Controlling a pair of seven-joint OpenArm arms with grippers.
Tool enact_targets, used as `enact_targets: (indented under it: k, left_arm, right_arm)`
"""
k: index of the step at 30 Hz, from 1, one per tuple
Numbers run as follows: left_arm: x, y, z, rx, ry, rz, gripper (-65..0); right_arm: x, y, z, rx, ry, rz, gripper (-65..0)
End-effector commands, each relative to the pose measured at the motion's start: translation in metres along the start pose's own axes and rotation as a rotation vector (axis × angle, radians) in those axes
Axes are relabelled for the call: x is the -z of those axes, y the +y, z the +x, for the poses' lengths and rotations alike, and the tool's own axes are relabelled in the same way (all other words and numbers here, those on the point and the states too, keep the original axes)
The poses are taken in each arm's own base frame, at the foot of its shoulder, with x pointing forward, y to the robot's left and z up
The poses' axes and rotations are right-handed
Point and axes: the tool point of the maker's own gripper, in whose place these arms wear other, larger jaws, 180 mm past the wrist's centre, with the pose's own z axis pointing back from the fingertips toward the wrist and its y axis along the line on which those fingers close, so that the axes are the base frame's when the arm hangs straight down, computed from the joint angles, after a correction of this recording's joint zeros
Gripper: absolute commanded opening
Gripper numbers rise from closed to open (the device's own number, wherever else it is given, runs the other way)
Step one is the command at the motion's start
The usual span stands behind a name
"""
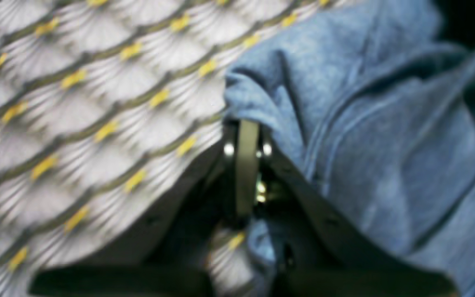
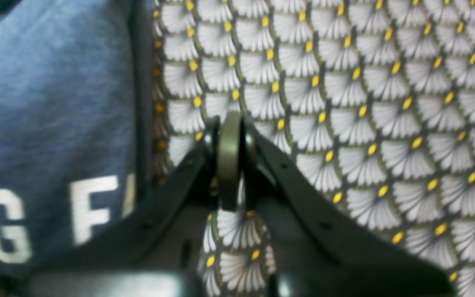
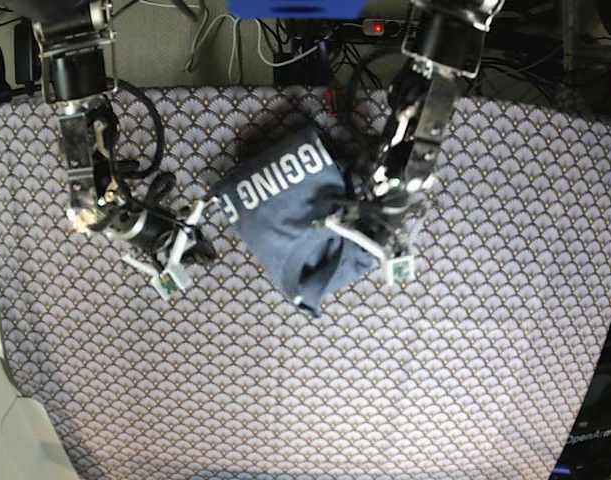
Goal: Fold the T-shirt properly
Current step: 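Grasp the bundle with both grippers and square it on the table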
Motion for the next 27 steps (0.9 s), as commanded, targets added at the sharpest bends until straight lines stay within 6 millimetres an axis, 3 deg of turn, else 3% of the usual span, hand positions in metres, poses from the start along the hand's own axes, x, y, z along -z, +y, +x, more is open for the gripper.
enact_targets:
  k: [1, 8, 13, 15, 19, 21, 23, 27]
  left_arm:
    - [0.004, -0.018, 0.023, -0.006, -0.045, -0.038, -64.2]
    - [0.027, -0.049, 0.046, -0.022, -0.038, -0.061, -64.2]
    - [0.014, -0.046, 0.076, -0.015, -0.117, -0.075, -64.2]
    - [0.005, -0.036, 0.084, -0.005, -0.154, -0.069, -64.2]
    - [-0.03, -0.012, 0.11, 0.032, -0.272, -0.062, -64.1]
    - [-0.051, 0.004, 0.117, 0.024, -0.323, -0.048, -64.1]
    - [-0.064, 0.021, 0.105, 0.01, -0.311, -0.023, -64.1]
    - [-0.084, 0.07, 0.065, -0.035, -0.212, 0.073, -64.1]
  right_arm:
    - [-0.004, -0.002, 0.012, -0.005, -0.047, 0.001, -65.0]
    - [-0.015, 0.036, -0.031, 0.021, 0.008, 0.052, -65.0]
    - [-0.025, 0.048, -0.036, 0.028, -0.03, 0.061, -65.0]
    - [-0.036, 0.036, -0.037, 0.023, -0.035, 0.025, -65.0]
    - [-0.065, 0.025, -0.019, 0.001, -0.105, -0.045, -65.0]
    - [-0.08, 0.031, 0.0, -0.039, -0.158, -0.056, -65.0]
    - [-0.088, 0.047, 0.019, -0.085, -0.206, -0.034, -65.0]
    - [-0.085, 0.109, 0.054, -0.137, -0.301, 0.099, -65.0]
